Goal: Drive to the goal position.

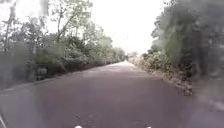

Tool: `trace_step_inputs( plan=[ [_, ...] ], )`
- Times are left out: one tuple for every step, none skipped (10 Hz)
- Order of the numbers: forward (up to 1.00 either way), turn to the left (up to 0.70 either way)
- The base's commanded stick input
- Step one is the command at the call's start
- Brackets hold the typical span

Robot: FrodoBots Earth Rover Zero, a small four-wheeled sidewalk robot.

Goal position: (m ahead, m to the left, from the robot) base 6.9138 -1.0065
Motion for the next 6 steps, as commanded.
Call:
trace_step_inputs(
  plan=[
    [1.00, -0.08],
    [1.00, -0.06],
    [1.00, -0.06],
    [1.00, -0.06],
    [1.00, -0.07],
    [1.00, -0.07]
  ],
)
